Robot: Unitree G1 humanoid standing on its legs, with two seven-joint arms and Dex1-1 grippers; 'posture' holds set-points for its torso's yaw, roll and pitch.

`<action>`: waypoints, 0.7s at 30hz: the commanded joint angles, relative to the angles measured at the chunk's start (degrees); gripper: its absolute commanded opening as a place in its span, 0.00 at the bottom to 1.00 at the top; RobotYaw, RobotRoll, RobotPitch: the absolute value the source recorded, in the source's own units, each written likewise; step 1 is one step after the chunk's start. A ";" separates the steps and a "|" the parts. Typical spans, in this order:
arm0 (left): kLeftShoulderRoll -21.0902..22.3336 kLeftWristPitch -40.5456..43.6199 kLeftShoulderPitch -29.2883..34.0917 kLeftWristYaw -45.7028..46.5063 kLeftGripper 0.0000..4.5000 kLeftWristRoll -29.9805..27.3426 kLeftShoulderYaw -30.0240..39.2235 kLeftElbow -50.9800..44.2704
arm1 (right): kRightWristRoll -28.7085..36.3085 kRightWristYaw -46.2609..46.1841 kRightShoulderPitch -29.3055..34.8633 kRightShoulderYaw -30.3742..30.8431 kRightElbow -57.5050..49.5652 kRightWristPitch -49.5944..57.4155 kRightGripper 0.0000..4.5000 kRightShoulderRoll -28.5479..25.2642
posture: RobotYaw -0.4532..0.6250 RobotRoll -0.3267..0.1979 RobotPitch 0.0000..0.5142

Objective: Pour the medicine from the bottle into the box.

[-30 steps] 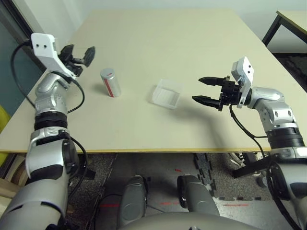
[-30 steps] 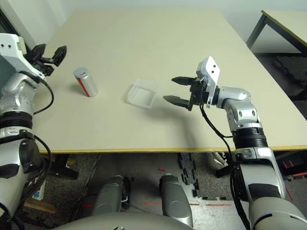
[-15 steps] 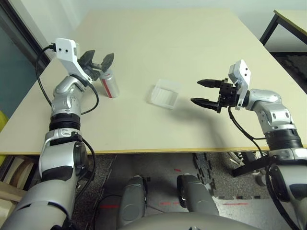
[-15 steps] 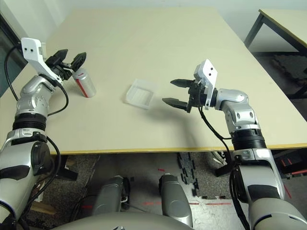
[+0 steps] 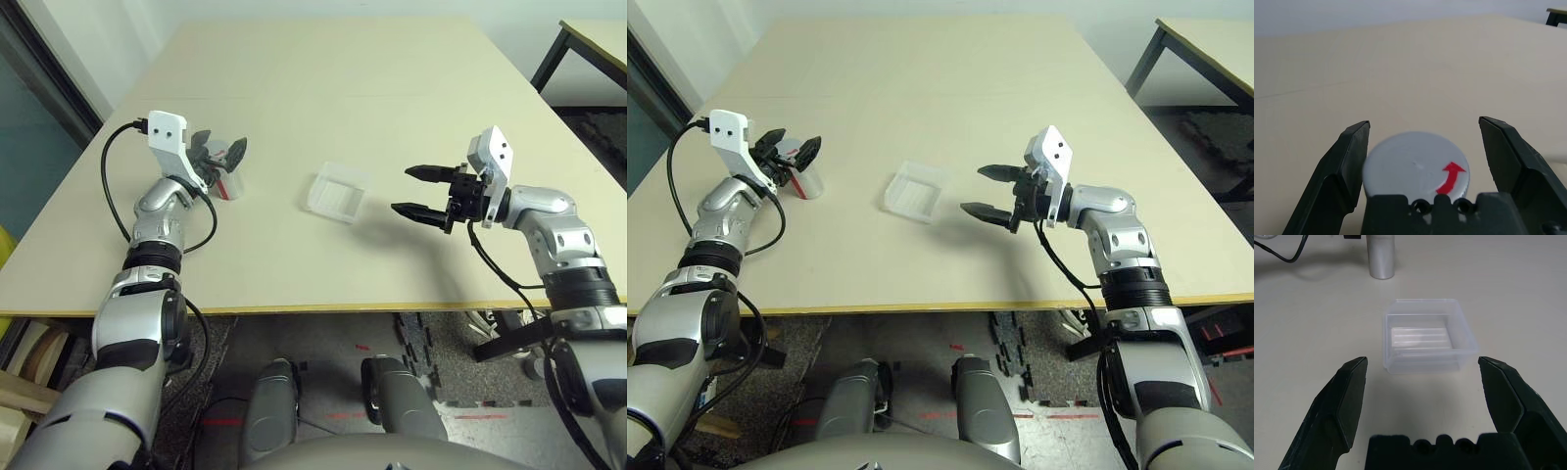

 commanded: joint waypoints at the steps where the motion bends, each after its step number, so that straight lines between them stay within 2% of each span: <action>1: -0.31 -1.95 -0.56 0.85 0.99 1.37 -0.45 2.46 | -0.18 -0.07 0.68 -0.10 -0.46 -0.63 1.00 -0.71 | 0.27 0.62 0.15; 21: -0.46 -5.42 -0.41 3.85 0.99 4.06 -0.59 8.44 | -0.01 -0.65 1.71 0.00 -1.59 0.01 1.00 -0.84 | 0.26 0.62 0.17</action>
